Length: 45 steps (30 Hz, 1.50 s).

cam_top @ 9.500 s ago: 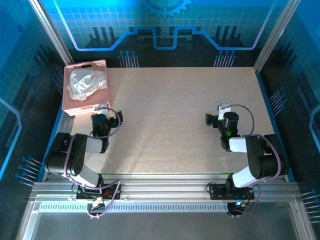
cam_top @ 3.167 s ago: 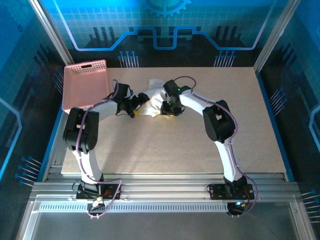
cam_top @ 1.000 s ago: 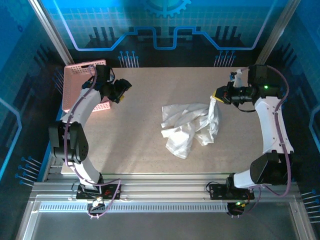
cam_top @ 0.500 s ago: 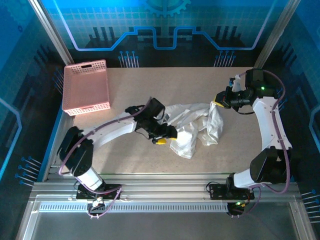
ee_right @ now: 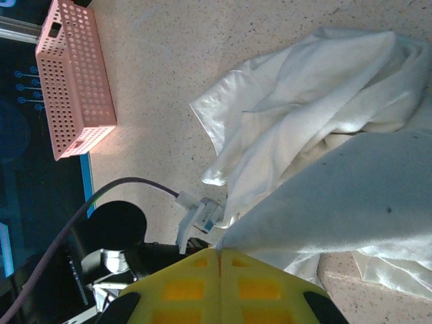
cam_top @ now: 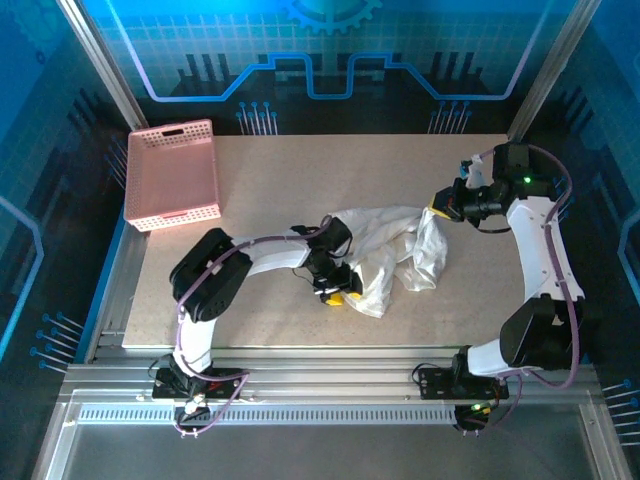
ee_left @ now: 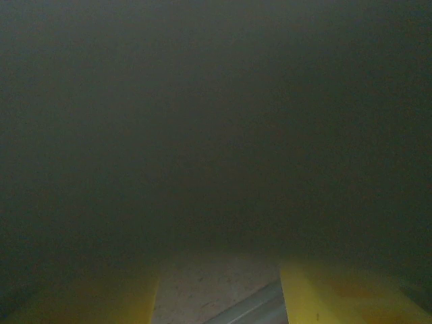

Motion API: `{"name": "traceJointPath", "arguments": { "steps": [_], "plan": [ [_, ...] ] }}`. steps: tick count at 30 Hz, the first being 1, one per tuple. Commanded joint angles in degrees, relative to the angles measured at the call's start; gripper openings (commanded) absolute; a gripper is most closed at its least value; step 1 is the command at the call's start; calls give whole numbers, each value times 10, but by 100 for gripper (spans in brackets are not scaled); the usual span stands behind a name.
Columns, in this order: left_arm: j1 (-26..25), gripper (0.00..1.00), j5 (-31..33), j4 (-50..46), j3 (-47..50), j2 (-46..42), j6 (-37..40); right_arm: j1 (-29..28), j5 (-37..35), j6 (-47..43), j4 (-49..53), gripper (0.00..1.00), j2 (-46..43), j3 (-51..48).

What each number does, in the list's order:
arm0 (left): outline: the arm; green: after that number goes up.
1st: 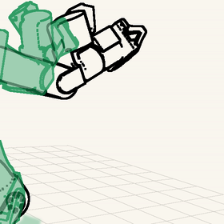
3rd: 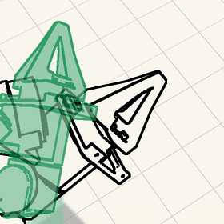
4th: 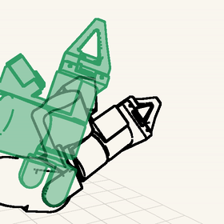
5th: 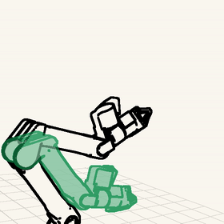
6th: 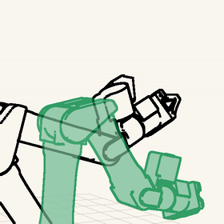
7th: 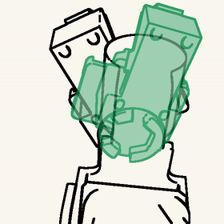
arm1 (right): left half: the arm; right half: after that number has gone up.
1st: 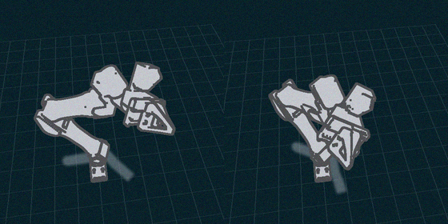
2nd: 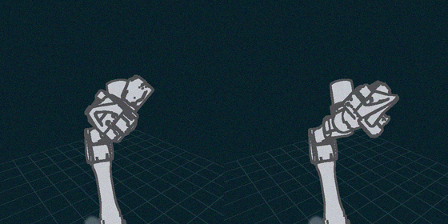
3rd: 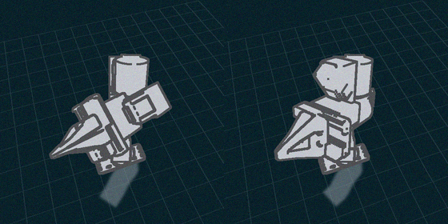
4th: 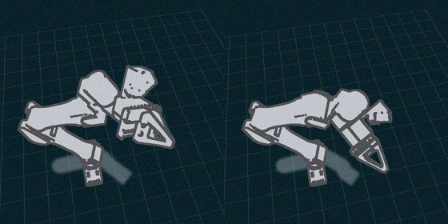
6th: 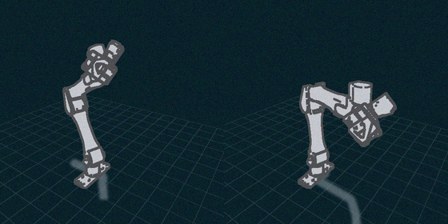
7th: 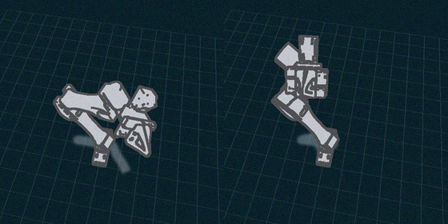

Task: Fold and stack the t-shirts

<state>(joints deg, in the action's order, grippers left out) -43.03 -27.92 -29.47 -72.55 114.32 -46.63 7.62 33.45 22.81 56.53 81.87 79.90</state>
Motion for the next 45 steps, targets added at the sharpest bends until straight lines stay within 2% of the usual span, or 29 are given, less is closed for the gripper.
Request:
{"name": "traceJointPath", "arguments": {
  "steps": [1,3,7,9,11,15,19,25,29,34,38,45],
  "plan": [
    [-7,44,-5,27,-37,37,-6,12,11,-11,8,0,-16,-9],
    [-9,35,-13,31,-64,50,-5,14,8,-11,6,0,-16,-9],
    [16,1,15,2,-92,33,16,32,20,1,-10,0,-16,-10],
    [54,0,32,15,-78,-14,5,42,28,9,-17,0,-15,-1],
    [96,0,62,-13,-89,-73,15,52,34,18,-22,0,-12,18],
    [193,0,115,-77,-141,-206,50,89,41,38,-34,0,-5,77],
    [296,0,129,-118,-216,-298,69,143,31,56,-24,0,10,165],
    [409,0,91,-149,-335,-312,94,193,43,77,-13,0,46,285],
    [472,0,59,-130,-362,-320,84,198,46,78,-17,0,48,328],
    [489,0,23,-101,-378,-307,76,197,55,92,-40,0,53,351],
    [487,0,-9,-39,-372,-306,52,191,90,117,-99,0,42,356],
    [468,0,-39,34,-333,-312,4,173,93,145,-110,0,38,387]
  ]
}}
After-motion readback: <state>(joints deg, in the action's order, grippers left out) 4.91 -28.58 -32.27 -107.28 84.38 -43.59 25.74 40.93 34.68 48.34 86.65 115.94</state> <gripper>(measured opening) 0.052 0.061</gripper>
